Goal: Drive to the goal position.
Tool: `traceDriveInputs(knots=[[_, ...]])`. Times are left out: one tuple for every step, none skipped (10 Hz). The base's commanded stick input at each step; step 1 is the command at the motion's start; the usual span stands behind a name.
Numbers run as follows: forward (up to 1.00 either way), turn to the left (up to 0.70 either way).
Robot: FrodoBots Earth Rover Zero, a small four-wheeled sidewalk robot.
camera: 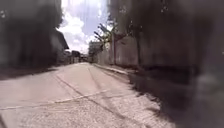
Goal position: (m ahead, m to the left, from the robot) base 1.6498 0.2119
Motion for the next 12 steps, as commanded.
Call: traceDriveInputs(knots=[[1.0,0.03],[1.0,0.03],[0.85,0.03],[0.65,0.02],[0.45,0.01],[0.25,0.01],[0.05,0.0],[0.0,0.0],[0.0,0.0],[0.0,0.0],[0.0,0.0],[0.0,0.0]])
